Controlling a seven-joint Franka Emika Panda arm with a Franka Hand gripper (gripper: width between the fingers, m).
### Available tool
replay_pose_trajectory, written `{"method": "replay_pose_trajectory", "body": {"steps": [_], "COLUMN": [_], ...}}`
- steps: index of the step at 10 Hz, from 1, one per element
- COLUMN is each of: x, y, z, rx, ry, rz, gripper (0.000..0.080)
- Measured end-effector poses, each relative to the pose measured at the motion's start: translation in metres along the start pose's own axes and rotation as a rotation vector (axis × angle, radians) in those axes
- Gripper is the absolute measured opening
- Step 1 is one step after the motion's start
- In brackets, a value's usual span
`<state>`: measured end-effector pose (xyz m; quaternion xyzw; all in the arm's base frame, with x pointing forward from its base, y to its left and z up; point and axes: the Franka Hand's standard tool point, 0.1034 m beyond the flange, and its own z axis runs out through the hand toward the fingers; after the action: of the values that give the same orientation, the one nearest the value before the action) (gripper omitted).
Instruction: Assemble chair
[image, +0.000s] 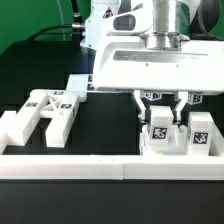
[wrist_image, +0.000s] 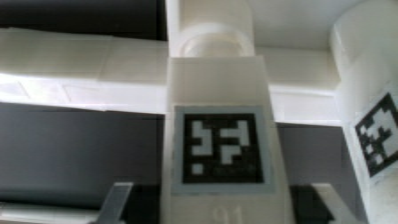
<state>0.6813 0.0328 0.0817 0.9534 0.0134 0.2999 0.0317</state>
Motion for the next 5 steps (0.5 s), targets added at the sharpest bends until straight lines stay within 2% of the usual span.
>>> {"method": "replay_pose_trajectory", "body": {"steps": [2,3,4,5], "x": [-0.0001,-0.0003,-0.0004,-0.0004], "y": [-0.0002,-0.0003,-0.0003,-0.0003], "z": [0.0,0.0002,0.0002,0.0003], "rx": [0.0,0.0,0.0,0.0], "ry": [0.0,-0.001,-0.001,-0.001], "rz": [-0.004,-0.007,-0.01,-0.013], "gripper": [0.0291,0.0347,0.0347,0.0553]}}
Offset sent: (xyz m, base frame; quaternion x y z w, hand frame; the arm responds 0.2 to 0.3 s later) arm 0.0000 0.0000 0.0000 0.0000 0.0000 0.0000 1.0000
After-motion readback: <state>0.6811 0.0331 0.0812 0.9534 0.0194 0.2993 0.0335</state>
